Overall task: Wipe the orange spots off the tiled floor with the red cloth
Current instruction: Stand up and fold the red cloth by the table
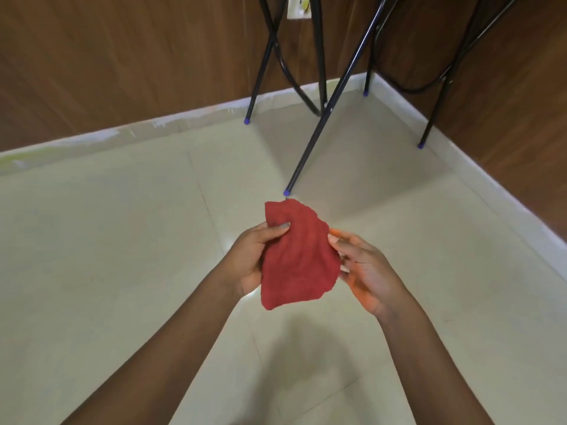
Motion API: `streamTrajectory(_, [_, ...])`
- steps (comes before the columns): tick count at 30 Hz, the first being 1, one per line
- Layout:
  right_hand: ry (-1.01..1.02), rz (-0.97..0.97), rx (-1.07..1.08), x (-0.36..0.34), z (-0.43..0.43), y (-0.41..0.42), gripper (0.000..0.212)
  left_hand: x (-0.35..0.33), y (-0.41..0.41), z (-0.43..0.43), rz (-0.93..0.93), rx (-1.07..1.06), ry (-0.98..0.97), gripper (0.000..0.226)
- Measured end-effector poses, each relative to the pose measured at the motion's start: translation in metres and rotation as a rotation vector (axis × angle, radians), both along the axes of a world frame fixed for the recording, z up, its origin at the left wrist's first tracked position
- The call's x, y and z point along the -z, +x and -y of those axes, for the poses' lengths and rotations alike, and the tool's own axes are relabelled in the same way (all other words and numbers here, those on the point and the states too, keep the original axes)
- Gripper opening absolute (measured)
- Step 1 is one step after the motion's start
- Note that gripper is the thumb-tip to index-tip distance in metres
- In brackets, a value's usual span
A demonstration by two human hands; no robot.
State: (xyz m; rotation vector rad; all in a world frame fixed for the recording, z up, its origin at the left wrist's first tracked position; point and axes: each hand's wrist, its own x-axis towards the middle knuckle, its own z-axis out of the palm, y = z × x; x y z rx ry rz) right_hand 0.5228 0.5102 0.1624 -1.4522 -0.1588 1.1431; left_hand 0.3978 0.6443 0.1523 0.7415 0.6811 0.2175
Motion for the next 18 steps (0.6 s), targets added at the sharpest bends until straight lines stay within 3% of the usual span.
streamTrajectory(6, [0.031,0.079,-0.131,-0.158,0.008,-0.016,0.018,-0.163,-0.006,0.000,-0.058,-0.020,0.046,0.030])
streamTrajectory(11, [0.034,0.192,0.061,-0.295,0.017,-0.023,0.013,-0.300,-0.016,0.010,-0.098,0.052,0.222,0.030])
streamTrajectory(18, [0.015,0.315,0.172,-0.442,0.038,-0.036,0.009,-0.434,-0.024,0.038,-0.126,-0.018,0.281,0.023])
